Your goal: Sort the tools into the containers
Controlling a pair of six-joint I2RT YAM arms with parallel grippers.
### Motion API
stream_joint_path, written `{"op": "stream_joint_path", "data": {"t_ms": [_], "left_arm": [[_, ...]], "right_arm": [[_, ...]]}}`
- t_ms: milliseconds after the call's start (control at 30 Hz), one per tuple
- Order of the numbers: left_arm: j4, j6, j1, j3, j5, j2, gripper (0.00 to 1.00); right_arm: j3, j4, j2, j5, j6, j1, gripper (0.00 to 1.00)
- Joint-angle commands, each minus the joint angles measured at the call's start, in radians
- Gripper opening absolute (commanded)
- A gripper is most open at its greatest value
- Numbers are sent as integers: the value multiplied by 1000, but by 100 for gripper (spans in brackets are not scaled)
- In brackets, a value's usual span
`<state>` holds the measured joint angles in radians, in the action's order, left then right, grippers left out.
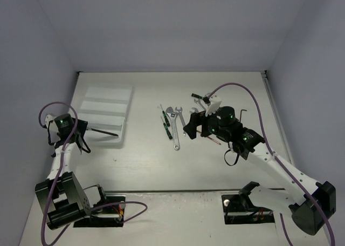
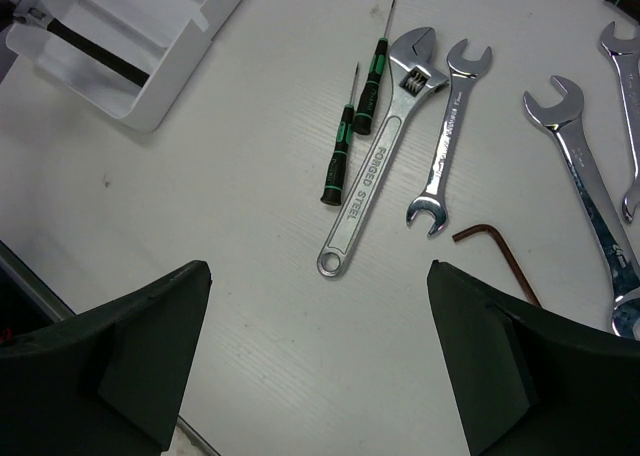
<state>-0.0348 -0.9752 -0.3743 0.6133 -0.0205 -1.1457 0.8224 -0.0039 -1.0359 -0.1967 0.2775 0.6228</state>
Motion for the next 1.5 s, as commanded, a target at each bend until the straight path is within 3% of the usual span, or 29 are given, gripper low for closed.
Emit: {"op": "stream_joint_path", "data": {"t_ms": [0, 167, 400, 667, 867, 1033, 1200, 1300, 1467], "left_arm": [[-69, 8, -31, 2, 23, -19, 43], [-51, 26, -46, 19, -11, -51, 57], [121, 68, -34, 125, -23, -15, 63], [384, 268, 162, 390, 5, -22, 64], [564, 405, 432, 527, -8, -42, 64], [673, 482, 630, 542, 68, -33, 64], [702, 507, 680, 506, 29, -1, 65], [708, 523, 690, 491, 21, 37, 82], [713, 553, 690, 479, 24, 95, 82]], "right_arm": [[-2, 40, 10, 32, -17, -3, 87], [-12, 38, 17, 43, -9, -3, 87], [-7, 26, 16, 71, 4, -3, 87], [36, 13, -71, 217, 64, -3, 79], [158, 8, -302, 251, 100, 0, 71], [291, 8, -517, 303, 133, 23, 64], [399, 8, -696, 361, 156, 62, 62], [466, 8, -791, 371, 172, 69, 52], [534, 8, -902, 369, 214, 76, 46]]}}
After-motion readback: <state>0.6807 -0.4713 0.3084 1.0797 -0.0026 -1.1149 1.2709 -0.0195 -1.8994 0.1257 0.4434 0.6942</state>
